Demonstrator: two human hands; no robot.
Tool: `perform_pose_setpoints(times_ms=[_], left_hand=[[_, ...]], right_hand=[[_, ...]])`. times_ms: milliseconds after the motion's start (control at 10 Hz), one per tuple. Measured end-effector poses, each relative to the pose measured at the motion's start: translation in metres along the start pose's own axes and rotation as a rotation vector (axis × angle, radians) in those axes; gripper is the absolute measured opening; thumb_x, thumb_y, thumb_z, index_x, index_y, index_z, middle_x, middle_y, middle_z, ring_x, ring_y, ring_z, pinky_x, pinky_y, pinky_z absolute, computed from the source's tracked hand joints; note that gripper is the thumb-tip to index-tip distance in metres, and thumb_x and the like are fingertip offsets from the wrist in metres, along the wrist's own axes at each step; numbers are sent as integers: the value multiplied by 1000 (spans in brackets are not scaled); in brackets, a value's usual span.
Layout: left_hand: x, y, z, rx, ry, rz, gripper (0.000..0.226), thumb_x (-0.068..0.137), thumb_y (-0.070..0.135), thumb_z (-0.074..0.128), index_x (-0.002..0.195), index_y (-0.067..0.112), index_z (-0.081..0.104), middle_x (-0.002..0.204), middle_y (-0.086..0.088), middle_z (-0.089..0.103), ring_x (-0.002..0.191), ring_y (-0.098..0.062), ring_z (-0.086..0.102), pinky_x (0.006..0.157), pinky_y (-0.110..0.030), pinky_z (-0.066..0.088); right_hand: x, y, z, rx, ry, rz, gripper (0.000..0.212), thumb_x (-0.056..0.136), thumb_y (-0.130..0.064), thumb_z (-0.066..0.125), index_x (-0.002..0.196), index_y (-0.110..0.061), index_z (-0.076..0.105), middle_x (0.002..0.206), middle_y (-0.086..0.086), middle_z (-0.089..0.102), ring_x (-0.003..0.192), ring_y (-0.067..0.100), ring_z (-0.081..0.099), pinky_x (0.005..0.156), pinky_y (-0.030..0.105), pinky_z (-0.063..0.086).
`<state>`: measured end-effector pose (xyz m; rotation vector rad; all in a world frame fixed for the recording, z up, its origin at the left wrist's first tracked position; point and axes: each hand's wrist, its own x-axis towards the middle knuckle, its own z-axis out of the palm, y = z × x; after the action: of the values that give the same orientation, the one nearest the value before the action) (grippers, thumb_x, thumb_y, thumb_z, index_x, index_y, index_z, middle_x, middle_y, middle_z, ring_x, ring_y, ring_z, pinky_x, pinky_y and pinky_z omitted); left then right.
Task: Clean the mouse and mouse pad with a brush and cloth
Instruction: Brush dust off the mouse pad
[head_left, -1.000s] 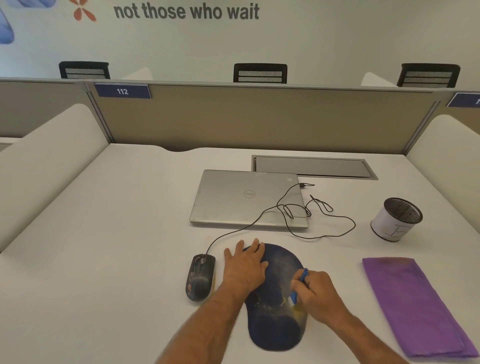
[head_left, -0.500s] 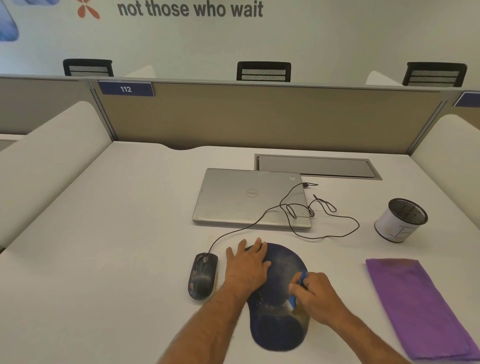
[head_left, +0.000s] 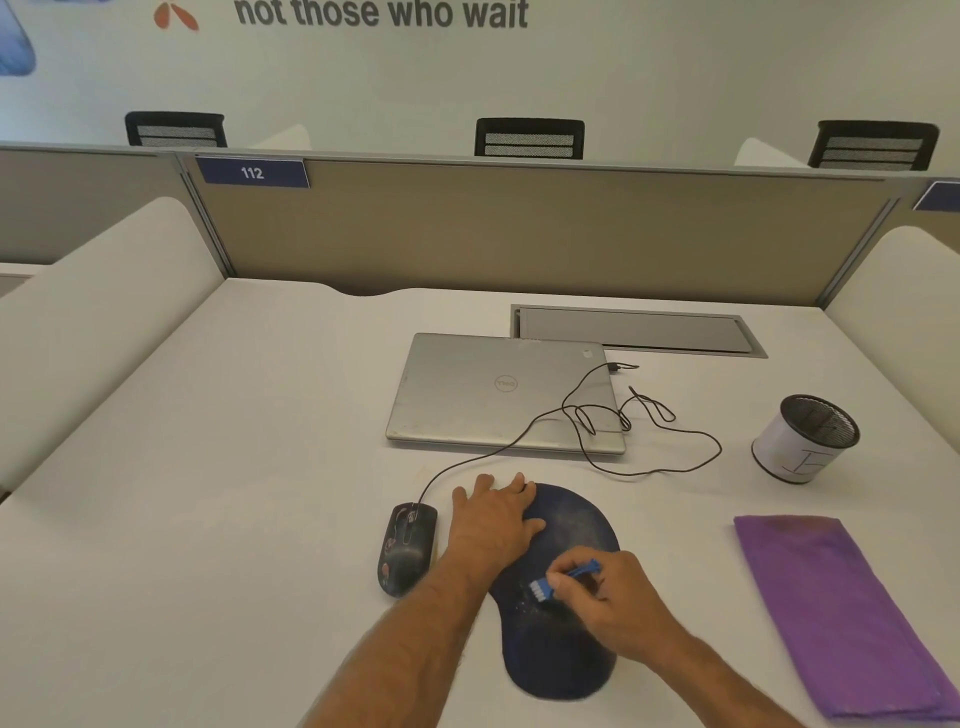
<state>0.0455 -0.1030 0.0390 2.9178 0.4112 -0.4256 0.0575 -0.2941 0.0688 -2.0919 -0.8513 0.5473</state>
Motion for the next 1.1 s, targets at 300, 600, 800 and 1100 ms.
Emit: perform_pose_setpoints(times_ms=[300,600,800,1100], left_hand=[[1,-2,-2,12,-13,5,60,103,56,35,157,33,21,164,10,22,147,-29,19,112,-55,24],[-1,-2,-3,18,-7,9,60,104,56,35,157,33,20,164,9,22,148,-29,19,113,-55,24],[0,-2,-4,18,-16,6,61,103,57,36,157,33,20,165,8,22,148,-29,19,113,-55,24],[0,-2,-3,14,-18,5,61,103,57,36,157,33,20,165,8,21,148,-29,18,114,-55,23]], right_hand=[[8,-12,7,-191,-137,-12,19,88,-26,55,75,-20,67,64,-10,64,65,7,60,58,19,48],[17,-12,8,-158,-137,-29,15,92,-36,55,95,-33,70,83,-22,67,85,-1,61,69,9,47],[21,-6,-1,-88,-117,79,16,88,-25,60,75,-23,68,65,-8,63,63,4,60,61,18,48],[18,-7,11,-89,-149,74,18,91,-28,57,76,-27,66,66,-10,63,66,2,60,61,17,46]])
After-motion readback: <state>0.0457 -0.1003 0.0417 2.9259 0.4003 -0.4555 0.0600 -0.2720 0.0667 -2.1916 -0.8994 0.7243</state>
